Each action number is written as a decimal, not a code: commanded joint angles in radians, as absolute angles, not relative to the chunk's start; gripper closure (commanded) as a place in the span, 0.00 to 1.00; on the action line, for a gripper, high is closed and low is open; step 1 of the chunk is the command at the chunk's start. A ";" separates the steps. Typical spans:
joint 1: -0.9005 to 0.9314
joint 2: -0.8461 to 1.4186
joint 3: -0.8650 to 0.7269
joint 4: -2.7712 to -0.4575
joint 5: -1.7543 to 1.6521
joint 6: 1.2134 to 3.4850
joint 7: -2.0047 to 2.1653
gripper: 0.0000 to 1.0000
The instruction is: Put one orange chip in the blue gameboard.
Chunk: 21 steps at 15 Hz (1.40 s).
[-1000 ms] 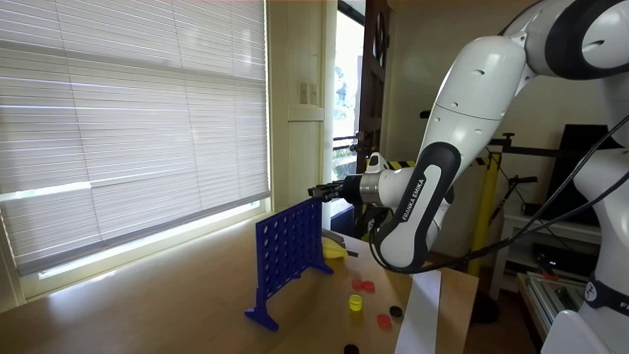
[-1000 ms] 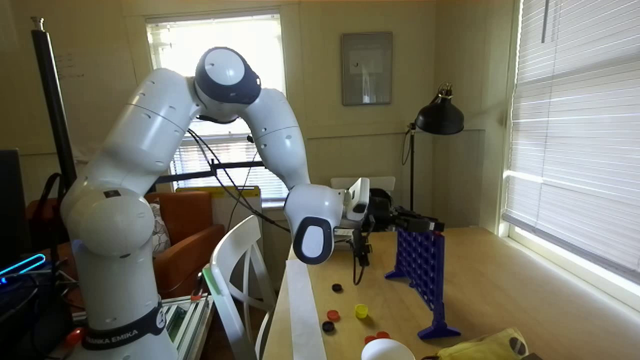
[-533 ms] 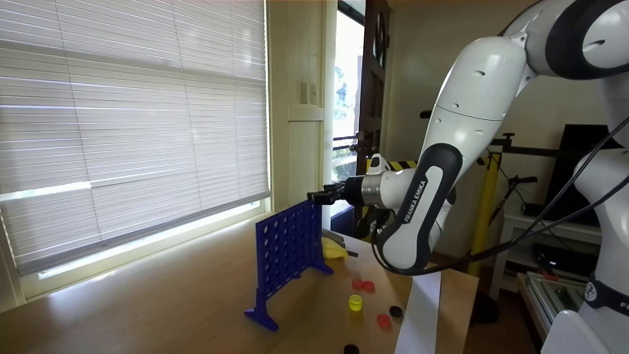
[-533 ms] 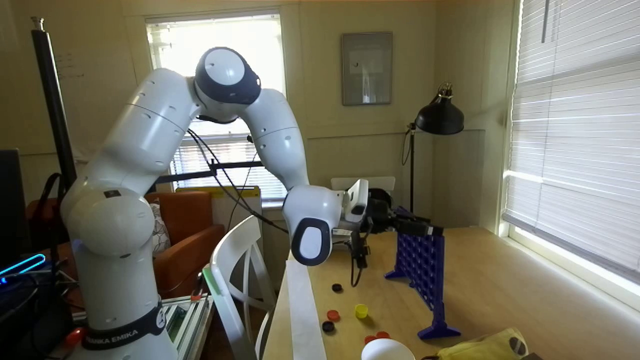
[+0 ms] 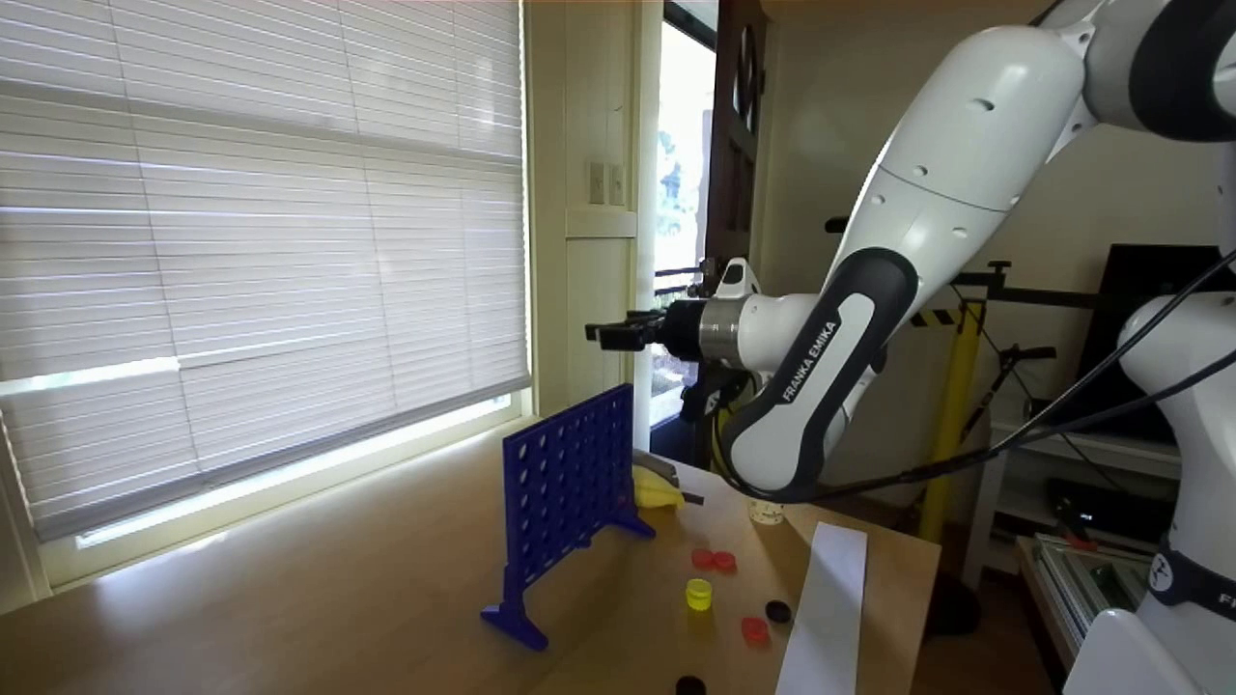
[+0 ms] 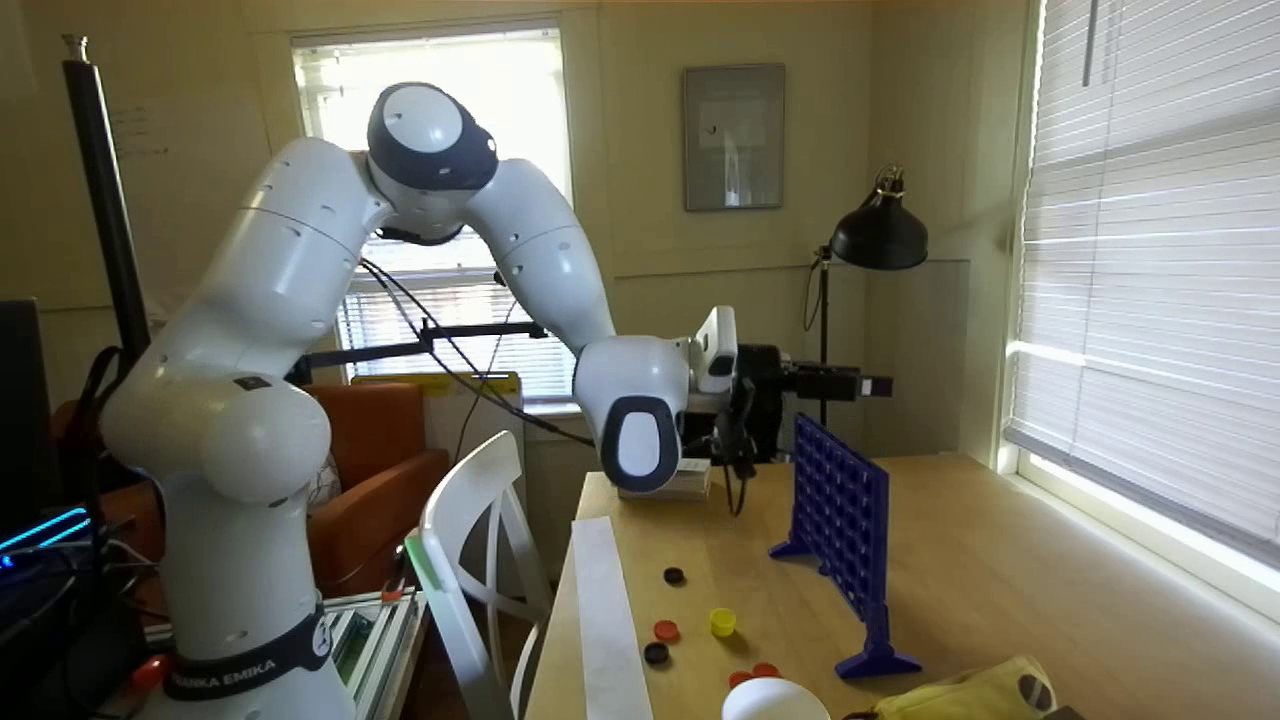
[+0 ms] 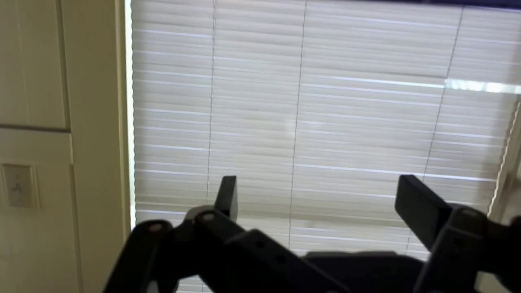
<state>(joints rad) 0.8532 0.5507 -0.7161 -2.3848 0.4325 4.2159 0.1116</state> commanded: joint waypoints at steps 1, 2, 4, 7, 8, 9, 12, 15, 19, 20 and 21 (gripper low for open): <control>0.925 0.360 -0.769 -2.533 0.370 4.187 0.055 0.00; 0.961 0.299 -0.805 -2.577 0.323 4.151 0.062 0.00; 1.044 0.215 -0.915 -2.633 0.193 4.083 0.103 0.00; 1.155 0.074 -1.075 -2.650 0.036 3.936 0.073 0.00; 1.190 0.026 -1.125 -2.650 -0.002 3.872 0.052 0.00; 1.216 -0.021 -1.166 -2.639 -0.035 3.799 0.037 0.00; 1.229 -0.160 -1.206 -2.595 -0.099 3.575 -0.019 0.00; 1.038 -0.276 -1.021 -2.589 -0.112 3.344 -0.064 0.00; 0.876 -0.400 -0.847 -2.586 -0.136 3.031 -0.048 0.00; 0.861 -0.446 -0.820 -2.588 -0.134 2.952 -0.050 0.00; 0.840 -0.468 -0.784 -2.586 -0.126 2.872 -0.045 0.00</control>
<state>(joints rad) 0.9021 -0.3389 -0.8664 -2.5700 -0.1028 3.0680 -0.0375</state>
